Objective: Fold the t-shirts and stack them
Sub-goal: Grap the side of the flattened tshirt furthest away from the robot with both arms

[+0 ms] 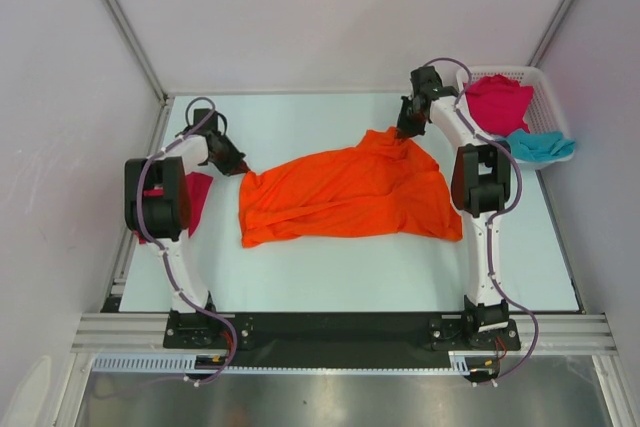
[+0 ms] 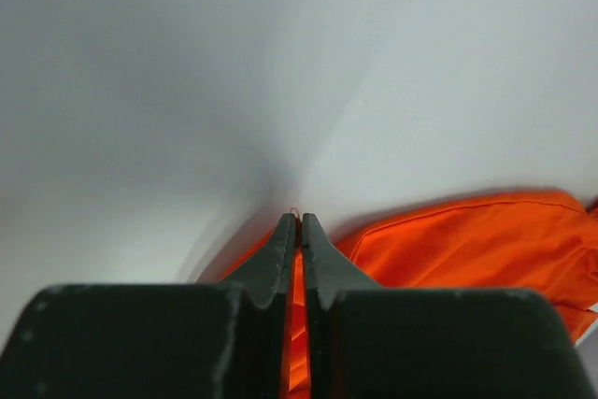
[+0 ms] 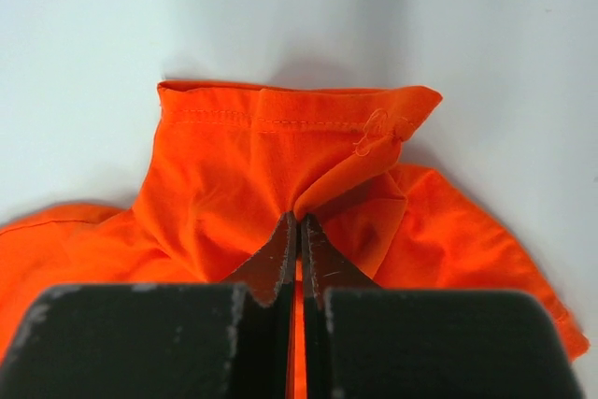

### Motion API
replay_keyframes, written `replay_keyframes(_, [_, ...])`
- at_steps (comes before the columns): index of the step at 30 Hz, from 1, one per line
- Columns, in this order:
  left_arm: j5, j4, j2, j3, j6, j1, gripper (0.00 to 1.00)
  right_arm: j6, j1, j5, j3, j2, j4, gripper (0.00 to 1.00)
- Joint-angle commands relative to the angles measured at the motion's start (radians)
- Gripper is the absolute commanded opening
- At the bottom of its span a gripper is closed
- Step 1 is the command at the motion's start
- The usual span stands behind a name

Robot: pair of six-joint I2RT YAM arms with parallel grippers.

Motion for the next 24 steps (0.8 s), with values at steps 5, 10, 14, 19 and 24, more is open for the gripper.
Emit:
replay_keyframes(5, [0.017,0.027,-0.044,-0.003,-0.011,-0.013,0.00,-0.049,0.005,0.061,0.024,-0.102,-0.028,0.00])
replay_keyframes(10, [-0.004,-0.019,-0.116,0.017,0.012,-0.010,0.00,-0.066,-0.009,0.111,-0.012,-0.165,-0.031,0.00])
replay_keyframes(14, [-0.007,-0.034,-0.203,0.008,0.018,-0.005,0.00,-0.060,-0.034,0.125,-0.093,-0.243,-0.007,0.00])
replay_keyframes(19, [0.014,-0.037,-0.303,-0.038,0.020,-0.007,0.00,-0.051,-0.046,0.125,-0.205,-0.347,0.024,0.00])
replay_keyframes(24, [0.029,-0.040,-0.422,-0.136,0.024,-0.008,0.00,-0.025,-0.035,0.122,-0.379,-0.427,0.071,0.00])
